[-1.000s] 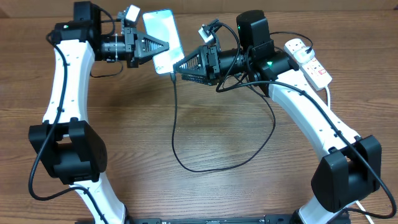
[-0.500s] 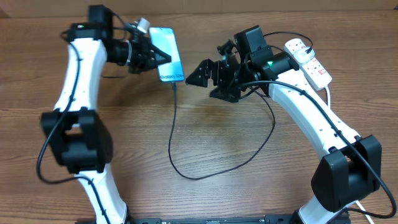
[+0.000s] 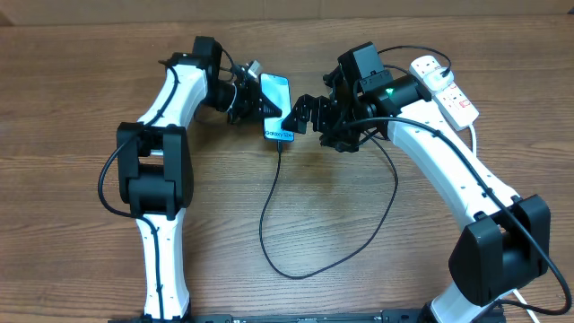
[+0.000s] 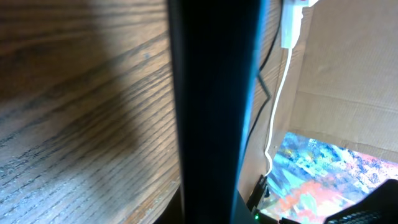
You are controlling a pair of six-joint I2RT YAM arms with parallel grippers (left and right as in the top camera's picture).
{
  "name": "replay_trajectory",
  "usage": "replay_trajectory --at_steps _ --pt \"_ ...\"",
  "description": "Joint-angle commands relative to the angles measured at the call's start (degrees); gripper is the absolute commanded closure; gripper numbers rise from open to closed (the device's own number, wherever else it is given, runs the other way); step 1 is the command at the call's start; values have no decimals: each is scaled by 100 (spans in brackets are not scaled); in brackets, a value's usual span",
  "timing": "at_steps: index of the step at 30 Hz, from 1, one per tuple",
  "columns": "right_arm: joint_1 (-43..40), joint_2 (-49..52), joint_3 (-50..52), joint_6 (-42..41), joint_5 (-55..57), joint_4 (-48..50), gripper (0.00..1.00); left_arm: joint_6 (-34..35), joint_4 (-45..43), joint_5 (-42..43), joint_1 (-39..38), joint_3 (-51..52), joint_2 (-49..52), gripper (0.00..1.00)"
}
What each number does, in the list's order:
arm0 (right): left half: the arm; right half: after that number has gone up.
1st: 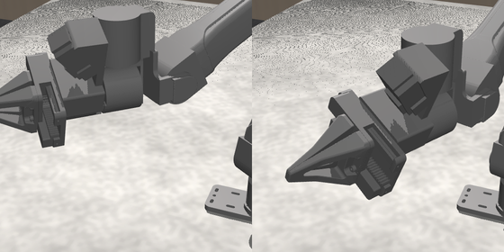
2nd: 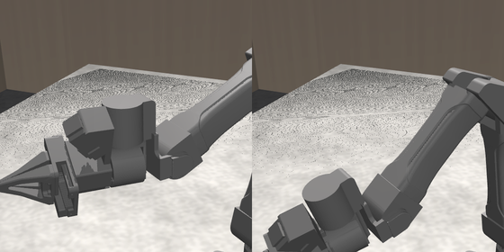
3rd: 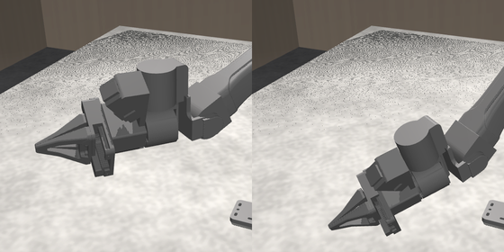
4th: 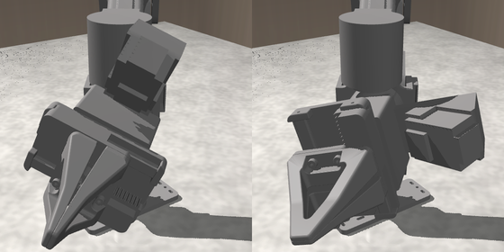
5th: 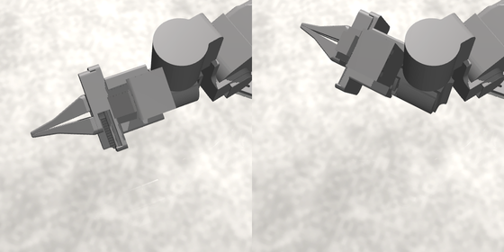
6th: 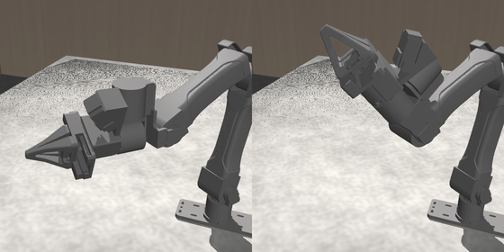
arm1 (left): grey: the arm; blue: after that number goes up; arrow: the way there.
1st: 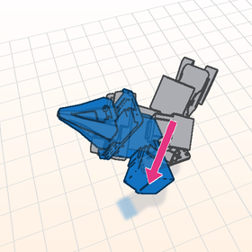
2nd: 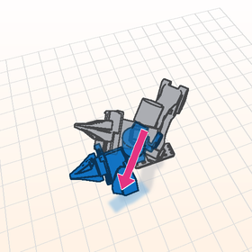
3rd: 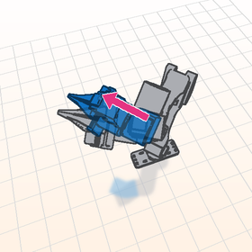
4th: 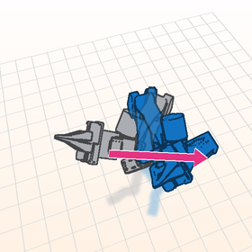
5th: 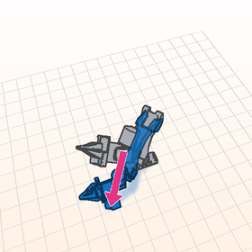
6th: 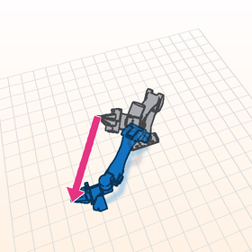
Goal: Plug charger to phone and switch on socket
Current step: 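Lower the phone with the left gripper toward the table center, right gripper following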
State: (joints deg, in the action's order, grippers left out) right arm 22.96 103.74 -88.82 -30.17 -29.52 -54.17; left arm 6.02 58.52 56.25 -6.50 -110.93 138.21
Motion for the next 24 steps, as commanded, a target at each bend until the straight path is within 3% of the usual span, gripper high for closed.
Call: replay_trajectory --at_steps 1,11,17,21,24 --pt "-20 13 -46 70 120 -20 0 -173 81 157 -107 -48 181 94" --pt "-20 13 -46 70 120 -39 0 -219 79 4 -181 -48 455 89" --pt "-20 13 -46 70 120 -42 0 -216 149 -702 -179 -48 455 87" --pt "-20 13 -46 72 120 -42 0 -216 160 -968 -177 -48 455 65" --pt "-20 13 -46 190 116 -55 0 -216 168 -1167 -177 -50 455 60"
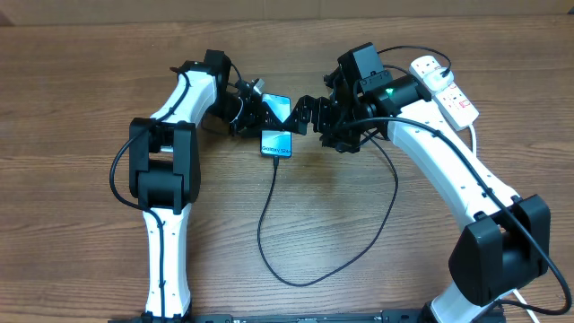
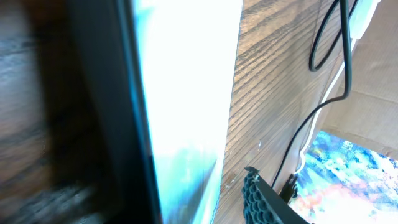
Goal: Plug charger to phone and switch on socket
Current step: 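Lower the phone with the left gripper toward the table center, right gripper following, then open the left gripper to set the phone flat, lift both grippers away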
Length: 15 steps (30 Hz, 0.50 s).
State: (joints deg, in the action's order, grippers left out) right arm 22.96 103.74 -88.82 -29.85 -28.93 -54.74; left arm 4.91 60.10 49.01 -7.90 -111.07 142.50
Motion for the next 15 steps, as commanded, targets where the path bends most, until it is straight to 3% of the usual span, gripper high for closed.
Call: replay_trajectory --at_steps 1,7,10,15 --pt "-20 13 -46 192 63 -15 0 -105 13 -492 -37 -37 26 58" --pt "-22 13 -46 184 66 -52 0 -105 592 -1370 72 -341 22 32" --pt "-22 13 -46 184 66 -52 0 -103 1106 -1939 153 -872 22 0" --pt "-22 11 -46 184 85 -111 0 -13 1779 -2406 160 -1810 22 0"
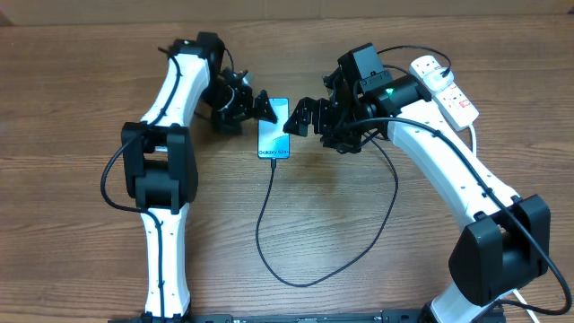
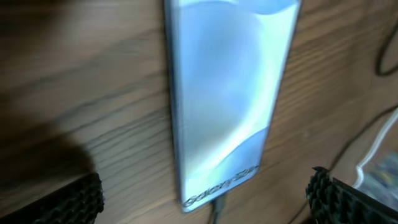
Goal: Plug charger to phone and switch on socket
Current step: 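Open the left gripper to set the phone flat, lift both grippers away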
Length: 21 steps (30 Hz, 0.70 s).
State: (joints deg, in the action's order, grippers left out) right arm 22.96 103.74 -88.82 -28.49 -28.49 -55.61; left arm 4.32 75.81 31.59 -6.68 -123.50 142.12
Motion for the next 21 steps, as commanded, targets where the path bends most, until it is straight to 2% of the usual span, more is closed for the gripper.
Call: replay_trajectory --at_steps 1,4,7,9,11,13,15,16,17,18,19,21 --pt "-33 11 -46 44 35 -35 0 48 352 -671 42 -817 57 0" --pt "-131 -48 -101 33 39 -127 0 109 804 -673 103 -1707 50 0" --pt "-452 -188 -385 431 101 -435 0 175 1300 -680 219 -2769 -28 0" --pt "-765 -208 -807 527 407 -901 0 273 1598 -835 299 -3473 -184 0" --pt "-1034 -203 -1233 966 597 -1338 5 345 1794 -1051 330 -3921 -352 0" --pt "-1416 -195 -1893 1165 1233 -2039 21 345 2033 -1408 328 -4468 -627 0" --pt "-1681 -195 -2319 1172 1888 -2358 30 341 2100 -1598 310 -4715 -804 0" --pt "-1818 -195 -2481 1189 2184 -2402 44 343 2100 -1591 306 -4756 -925 0" --pt "-1943 -195 -2577 1187 2420 -2365 50 374 2098 -1591 299 -4763 -1054 0" --pt "-2076 -195 -2618 1189 2621 -2236 51 398 2098 -1604 289 -4763 -1145 0" --pt "-2214 -195 -2618 1198 2839 -2000 47 411 2098 -1617 289 -4763 -1237 0" --pt "-2441 -181 -2605 1231 3150 -1519 25 404 2098 -1617 291 -4763 -1298 0"
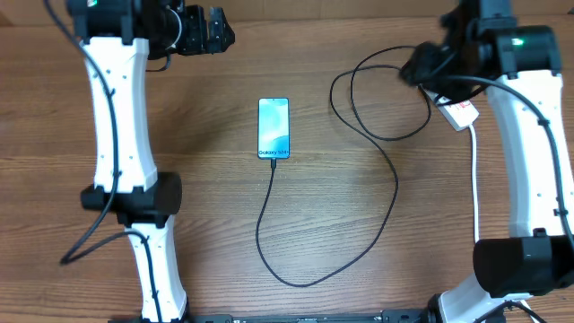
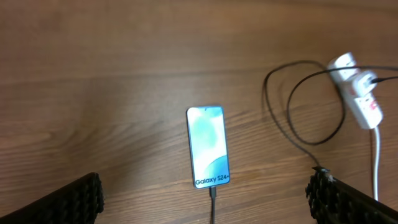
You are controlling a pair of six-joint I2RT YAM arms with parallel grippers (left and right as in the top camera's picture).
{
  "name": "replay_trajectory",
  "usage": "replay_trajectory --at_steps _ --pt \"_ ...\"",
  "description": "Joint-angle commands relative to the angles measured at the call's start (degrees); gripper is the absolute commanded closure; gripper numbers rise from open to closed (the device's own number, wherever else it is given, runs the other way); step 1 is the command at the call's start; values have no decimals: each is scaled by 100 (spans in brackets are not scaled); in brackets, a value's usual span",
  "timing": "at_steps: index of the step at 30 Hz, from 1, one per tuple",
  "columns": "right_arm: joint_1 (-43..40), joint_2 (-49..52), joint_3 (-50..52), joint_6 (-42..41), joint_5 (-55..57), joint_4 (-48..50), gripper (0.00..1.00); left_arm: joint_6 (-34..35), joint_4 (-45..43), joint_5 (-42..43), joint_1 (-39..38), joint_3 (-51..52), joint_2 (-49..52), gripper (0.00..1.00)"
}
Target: Plug charger to phone and switch on socket
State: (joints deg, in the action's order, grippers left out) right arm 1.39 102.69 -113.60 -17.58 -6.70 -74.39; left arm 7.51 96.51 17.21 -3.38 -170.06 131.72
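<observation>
The phone [image 1: 274, 127] lies flat and face up on the wooden table, its screen lit; the left wrist view shows it [image 2: 208, 147] from high above. A black charger cable [image 1: 269, 224] is plugged into its near end and loops round to the white power strip [image 1: 457, 109] at the back right. My left gripper [image 1: 218, 30] is raised at the back left, open and empty, its fingers [image 2: 68, 202] wide apart. My right gripper [image 1: 420, 68] hovers at the power strip's left end, hiding part of it; its jaws are not readable.
The cable makes a wide loop [image 1: 359, 90] between the phone and the power strip [image 2: 357, 93], and a long bend [image 1: 395, 197] across the right middle of the table. A white lead [image 1: 473, 179] runs from the strip toward the front.
Both arms have left the phone. My left gripper was open low over it and is now high at the back left. My right gripper has gone from the phone's right edge to the power strip.
At first my left gripper held the phone tilted up with the right gripper at its lower end by the cable. Then the phone was lower, still held. Then it lay flat with the cable in it and the left gripper open. Now both grippers are away from it.
</observation>
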Motion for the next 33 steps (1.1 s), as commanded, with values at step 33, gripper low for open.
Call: replay_trajectory --at_steps 33 --pt "-1609 3069 -109 1016 2354 2634 0 87 28 -280 -44 -55 -260 0"
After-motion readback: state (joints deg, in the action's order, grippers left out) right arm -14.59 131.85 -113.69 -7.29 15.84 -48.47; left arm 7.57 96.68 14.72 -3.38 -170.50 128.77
